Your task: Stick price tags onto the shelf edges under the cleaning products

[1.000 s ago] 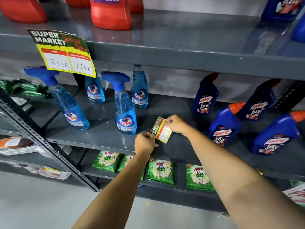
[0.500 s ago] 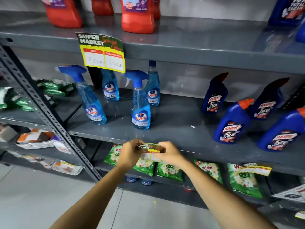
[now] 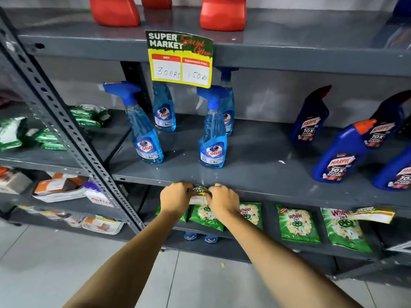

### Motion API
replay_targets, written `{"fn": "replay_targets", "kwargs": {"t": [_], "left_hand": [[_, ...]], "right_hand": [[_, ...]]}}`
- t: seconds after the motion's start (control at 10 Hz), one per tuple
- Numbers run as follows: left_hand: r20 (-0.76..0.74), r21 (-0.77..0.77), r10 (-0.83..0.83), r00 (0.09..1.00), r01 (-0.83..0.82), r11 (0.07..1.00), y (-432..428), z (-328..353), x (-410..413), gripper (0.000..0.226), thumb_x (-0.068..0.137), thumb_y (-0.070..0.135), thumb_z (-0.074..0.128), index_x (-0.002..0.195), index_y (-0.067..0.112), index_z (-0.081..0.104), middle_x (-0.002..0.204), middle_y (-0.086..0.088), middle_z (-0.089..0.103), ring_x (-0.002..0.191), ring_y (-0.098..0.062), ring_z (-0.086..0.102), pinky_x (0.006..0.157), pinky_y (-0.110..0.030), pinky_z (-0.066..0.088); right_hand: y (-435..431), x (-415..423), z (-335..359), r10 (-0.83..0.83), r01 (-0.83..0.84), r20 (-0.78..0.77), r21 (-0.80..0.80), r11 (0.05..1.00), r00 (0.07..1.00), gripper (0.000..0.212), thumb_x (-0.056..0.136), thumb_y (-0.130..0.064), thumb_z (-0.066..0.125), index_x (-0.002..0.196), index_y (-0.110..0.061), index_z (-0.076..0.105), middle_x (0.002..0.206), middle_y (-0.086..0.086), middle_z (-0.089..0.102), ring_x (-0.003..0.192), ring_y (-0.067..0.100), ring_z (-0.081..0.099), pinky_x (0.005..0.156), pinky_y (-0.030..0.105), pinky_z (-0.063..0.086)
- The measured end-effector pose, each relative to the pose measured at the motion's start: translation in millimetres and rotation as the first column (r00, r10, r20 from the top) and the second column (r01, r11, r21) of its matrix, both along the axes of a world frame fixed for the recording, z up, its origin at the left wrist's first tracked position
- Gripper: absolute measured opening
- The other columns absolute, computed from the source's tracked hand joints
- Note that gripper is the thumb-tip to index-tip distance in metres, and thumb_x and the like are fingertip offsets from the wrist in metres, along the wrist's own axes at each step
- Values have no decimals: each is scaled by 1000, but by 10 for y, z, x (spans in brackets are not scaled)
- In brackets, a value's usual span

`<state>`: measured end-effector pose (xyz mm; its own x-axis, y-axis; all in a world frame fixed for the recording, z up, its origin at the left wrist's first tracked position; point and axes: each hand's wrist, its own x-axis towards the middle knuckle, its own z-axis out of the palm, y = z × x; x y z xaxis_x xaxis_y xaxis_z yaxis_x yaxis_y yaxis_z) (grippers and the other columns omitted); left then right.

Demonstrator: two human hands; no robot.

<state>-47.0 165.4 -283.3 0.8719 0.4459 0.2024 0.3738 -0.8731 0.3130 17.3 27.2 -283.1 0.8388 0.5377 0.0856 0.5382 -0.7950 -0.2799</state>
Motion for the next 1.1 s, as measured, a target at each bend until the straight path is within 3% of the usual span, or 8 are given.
{"fn": "replay_targets", "kwargs": {"t": [0.3,0.4,0.6,0.8,0.9,1.0,1.1], "left_hand": [[-103,35,-2,995,5,999,157,43,139,49,71,64,69,65,16,59,71,-2,69,68,-30,64,57,-30,42],[-127,33,30,991,-26,999,272,113,153,58,61,71,72,58,20,44,62,2,59,60,-27,56,56,-28,39],[-151,-25,-21,988,18,1000,318,165,180,52,62,67,74,64,21,49,65,4,55,69,-28,62,57,-29,40],[-84,18,-64,994,65,998,348,75,98,45,73,58,71,69,20,48,77,-1,67,68,-30,61,58,-30,38],[-119,22,-89,989,93,995,388,87,28,40,80,54,67,72,19,51,78,-3,68,68,-28,61,58,-30,39],[-215,60,-157,964,174,983,545,228,-49,40,84,58,60,76,18,58,82,-3,70,76,-27,65,62,-31,45],[-186,218,-219,958,258,941,515,369,-149,43,88,60,50,83,19,65,89,-1,71,80,-26,67,65,-33,50]], "right_hand": [[142,40,22,-36,55,120,-154,987,992,19,88,-29,57,87,-16,72,87,6,74,77,30,70,66,33,46],[132,79,31,15,25,187,-214,977,982,26,89,-37,58,86,-15,71,81,4,73,72,27,69,66,32,36],[-19,278,44,20,40,238,-242,969,971,51,81,-65,56,82,-16,69,81,5,73,75,29,69,76,36,43],[-74,310,109,46,22,241,-274,962,970,54,78,-69,56,80,-16,68,79,4,72,74,28,69,81,40,43],[-148,308,115,98,-36,204,-287,957,974,53,82,-66,53,81,-15,67,81,4,71,75,29,68,81,40,44],[-324,425,213,228,-205,53,-275,939,972,45,85,-60,55,81,-16,60,86,4,67,79,29,65,71,38,47],[-568,515,402,312,-329,-111,-209,921,944,40,85,-55,59,70,-17,56,80,0,60,76,24,60,61,33,40]]}}
